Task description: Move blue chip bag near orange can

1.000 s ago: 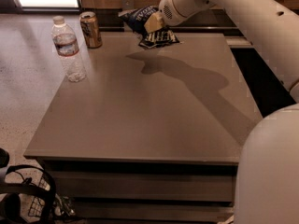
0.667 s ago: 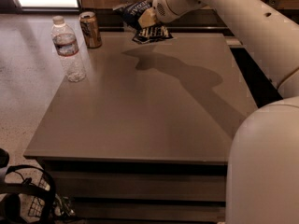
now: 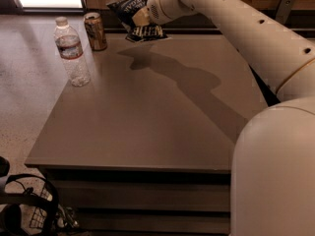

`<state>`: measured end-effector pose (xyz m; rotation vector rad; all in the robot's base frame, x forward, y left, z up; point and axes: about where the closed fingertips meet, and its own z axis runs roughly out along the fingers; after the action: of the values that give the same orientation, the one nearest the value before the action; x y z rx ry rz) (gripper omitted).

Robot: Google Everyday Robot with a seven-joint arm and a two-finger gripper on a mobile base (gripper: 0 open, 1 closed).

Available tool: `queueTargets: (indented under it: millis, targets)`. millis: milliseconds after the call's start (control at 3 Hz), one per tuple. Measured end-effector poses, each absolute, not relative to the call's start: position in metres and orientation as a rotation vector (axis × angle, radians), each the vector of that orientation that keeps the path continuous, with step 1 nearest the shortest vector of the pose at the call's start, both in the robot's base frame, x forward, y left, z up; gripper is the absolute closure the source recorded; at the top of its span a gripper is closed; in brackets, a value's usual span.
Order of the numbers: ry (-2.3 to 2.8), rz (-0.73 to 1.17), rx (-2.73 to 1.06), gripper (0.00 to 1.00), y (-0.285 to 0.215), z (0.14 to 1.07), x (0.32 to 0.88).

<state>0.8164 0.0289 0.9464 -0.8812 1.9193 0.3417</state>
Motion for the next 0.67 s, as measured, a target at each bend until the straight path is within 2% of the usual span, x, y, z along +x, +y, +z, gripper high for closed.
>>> queueTargets:
  millis: [333, 667]
  targets:
    - [1.862, 0.35, -0.88, 0.96, 0.0466, 0.9491, 0.8231]
    - [1.859, 0.352, -0.88, 0.81, 0.0491, 0.9483, 0.8238]
